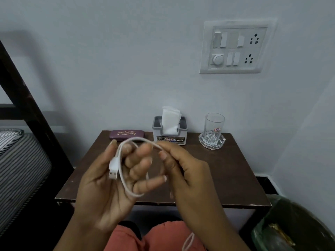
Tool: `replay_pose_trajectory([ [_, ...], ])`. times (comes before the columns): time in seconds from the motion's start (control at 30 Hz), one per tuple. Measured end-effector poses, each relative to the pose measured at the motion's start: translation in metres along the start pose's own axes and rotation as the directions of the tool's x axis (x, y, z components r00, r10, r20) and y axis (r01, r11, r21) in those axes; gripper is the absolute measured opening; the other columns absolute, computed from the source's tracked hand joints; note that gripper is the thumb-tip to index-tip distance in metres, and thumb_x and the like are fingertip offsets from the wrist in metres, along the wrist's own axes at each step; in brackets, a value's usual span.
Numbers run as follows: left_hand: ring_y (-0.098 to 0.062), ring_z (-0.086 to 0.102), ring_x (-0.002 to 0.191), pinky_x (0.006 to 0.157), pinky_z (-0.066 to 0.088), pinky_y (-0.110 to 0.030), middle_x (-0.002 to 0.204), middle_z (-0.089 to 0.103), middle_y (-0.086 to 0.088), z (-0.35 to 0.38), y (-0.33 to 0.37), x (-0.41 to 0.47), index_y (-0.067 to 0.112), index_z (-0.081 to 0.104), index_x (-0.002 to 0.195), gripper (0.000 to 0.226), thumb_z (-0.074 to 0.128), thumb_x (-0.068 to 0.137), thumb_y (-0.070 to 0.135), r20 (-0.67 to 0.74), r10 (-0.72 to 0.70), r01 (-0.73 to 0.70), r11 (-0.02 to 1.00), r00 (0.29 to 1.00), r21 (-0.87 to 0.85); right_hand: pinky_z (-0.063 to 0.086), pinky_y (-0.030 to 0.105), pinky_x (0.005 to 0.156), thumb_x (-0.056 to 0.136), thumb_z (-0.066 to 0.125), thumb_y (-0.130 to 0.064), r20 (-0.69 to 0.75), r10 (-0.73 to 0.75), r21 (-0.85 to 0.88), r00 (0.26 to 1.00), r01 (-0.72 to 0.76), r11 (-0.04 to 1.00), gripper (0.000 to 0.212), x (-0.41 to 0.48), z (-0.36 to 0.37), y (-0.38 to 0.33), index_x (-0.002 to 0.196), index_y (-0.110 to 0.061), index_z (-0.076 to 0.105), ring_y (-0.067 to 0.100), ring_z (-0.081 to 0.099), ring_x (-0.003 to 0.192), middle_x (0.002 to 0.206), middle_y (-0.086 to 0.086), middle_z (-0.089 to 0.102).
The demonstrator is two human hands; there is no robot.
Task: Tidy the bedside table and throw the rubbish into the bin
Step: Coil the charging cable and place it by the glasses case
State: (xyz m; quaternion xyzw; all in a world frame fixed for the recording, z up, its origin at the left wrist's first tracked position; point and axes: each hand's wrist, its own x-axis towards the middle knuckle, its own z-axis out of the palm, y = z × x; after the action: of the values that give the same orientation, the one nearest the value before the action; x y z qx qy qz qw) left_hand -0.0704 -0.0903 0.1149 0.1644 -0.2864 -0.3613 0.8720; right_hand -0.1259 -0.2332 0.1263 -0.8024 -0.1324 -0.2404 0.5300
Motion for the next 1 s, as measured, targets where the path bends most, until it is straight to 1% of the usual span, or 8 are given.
replay_pose_trajectory([
  [0.2, -0.033, 0.025, 0.142, 0.118, 0.015, -0.047, 0.149, 0.028, -0.026, -0.008, 0.019, 0.014, -0.004, 0.032, 0.140, 0.054, 0.013, 0.104, 0.030, -0.153, 0.069, -0.067, 0.998, 0.986, 0.018, 0.050, 0.035, 0.059, 0.093, 0.031, -0.045, 0.088, 0.218, -0.087, 0.972, -0.211, 0.974, 0.032, -0.014, 0.017, 0.013, 0.110, -0.035, 0.056, 0.007, 0.055, 0.051, 0.068, -0.002, 0.064],
  [0.33, -0.029, 0.039, 0.135, 0.112, 0.029, -0.051, 0.141, 0.047, -0.019, -0.011, 0.006, 0.024, 0.004, 0.051, 0.132, 0.048, 0.025, 0.101, 0.029, -0.224, 0.133, -0.093, 0.979, 0.965, 0.181, 0.048, 0.038, 0.075, 0.097, 0.029, -0.043, 0.234, 0.311, -0.352, 0.921, -0.218, 0.910, 0.026, -0.022, 0.023, 0.007, 0.099, -0.025, 0.048, 0.023, 0.062, 0.084, 0.088, 0.003, 0.067],
  [0.5, -0.014, 0.055, 0.122, 0.103, 0.045, -0.035, 0.123, 0.066, -0.001, -0.020, -0.003, 0.012, 0.018, 0.068, 0.113, 0.041, 0.034, 0.094, 0.030, -0.233, 0.251, 0.065, 0.537, 0.940, 0.841, 0.038, 0.035, 0.075, 0.098, 0.032, -0.042, 0.282, 0.378, -0.643, 0.882, -0.119, 0.757, 0.027, -0.020, 0.009, -0.010, 0.116, -0.028, 0.046, 0.028, 0.056, 0.108, 0.117, -0.003, 0.059],
  [0.57, -0.010, 0.058, 0.117, 0.101, 0.039, -0.033, 0.115, 0.070, 0.002, -0.026, 0.004, 0.009, 0.021, 0.069, 0.109, 0.040, 0.035, 0.092, 0.032, -0.246, 0.189, 0.172, 0.338, 0.951, 0.925, 0.041, 0.032, 0.076, 0.095, 0.035, -0.047, 0.232, 0.342, -0.697, 0.911, -0.090, 0.712, 0.026, -0.017, -0.007, -0.020, 0.114, -0.033, 0.046, 0.022, 0.057, 0.105, 0.115, -0.007, 0.058],
  [0.67, -0.014, 0.063, 0.110, 0.101, 0.040, -0.037, 0.106, 0.073, -0.001, -0.032, 0.019, 0.003, 0.021, 0.071, 0.104, 0.039, 0.036, 0.093, 0.036, -0.314, 0.059, 0.288, 0.267, 0.948, 0.920, 0.047, 0.032, 0.062, 0.087, 0.044, -0.053, 0.165, 0.157, -0.770, 0.974, 0.028, 0.637, 0.020, -0.013, -0.027, -0.026, 0.101, -0.042, 0.054, 0.011, 0.063, 0.081, 0.092, -0.014, 0.060],
  [0.77, -0.034, 0.063, 0.105, 0.095, 0.042, -0.044, 0.101, 0.073, -0.012, -0.037, 0.027, -0.004, 0.014, 0.071, 0.101, 0.042, 0.037, 0.094, 0.038, -0.397, -0.148, 0.423, 0.358, 0.906, 0.832, 0.047, 0.029, 0.043, 0.079, 0.048, -0.054, 0.114, -0.014, -0.761, 0.993, 0.096, 0.641, 0.018, -0.003, -0.042, -0.028, 0.081, -0.042, 0.062, 0.006, 0.059, 0.058, 0.071, -0.017, 0.059],
  [0.87, -0.046, 0.061, 0.102, 0.092, 0.047, -0.040, 0.095, 0.067, -0.032, -0.027, 0.021, -0.010, -0.013, 0.059, 0.106, 0.047, 0.037, 0.099, 0.028, -0.253, -0.379, 0.453, 0.685, 0.890, 0.571, 0.048, 0.030, 0.051, 0.083, 0.055, -0.050, 0.021, -0.146, -0.676, 0.989, 0.122, 0.727, 0.015, 0.015, -0.049, -0.017, 0.085, -0.040, 0.066, 0.001, 0.057, 0.066, 0.078, -0.017, 0.063],
  [1.0, -0.045, 0.062, 0.101, 0.102, 0.037, -0.055, 0.093, 0.068, -0.026, -0.021, 0.001, -0.007, -0.011, 0.050, 0.112, 0.041, 0.024, 0.102, 0.019, -0.069, -0.321, 0.328, 0.915, 0.945, 0.235, 0.051, 0.029, 0.069, 0.085, 0.057, -0.050, -0.096, -0.033, -0.450, 0.995, -0.014, 0.893, 0.019, 0.027, -0.034, 0.015, 0.094, -0.038, 0.068, -0.001, 0.060, 0.084, 0.090, -0.020, 0.067],
])
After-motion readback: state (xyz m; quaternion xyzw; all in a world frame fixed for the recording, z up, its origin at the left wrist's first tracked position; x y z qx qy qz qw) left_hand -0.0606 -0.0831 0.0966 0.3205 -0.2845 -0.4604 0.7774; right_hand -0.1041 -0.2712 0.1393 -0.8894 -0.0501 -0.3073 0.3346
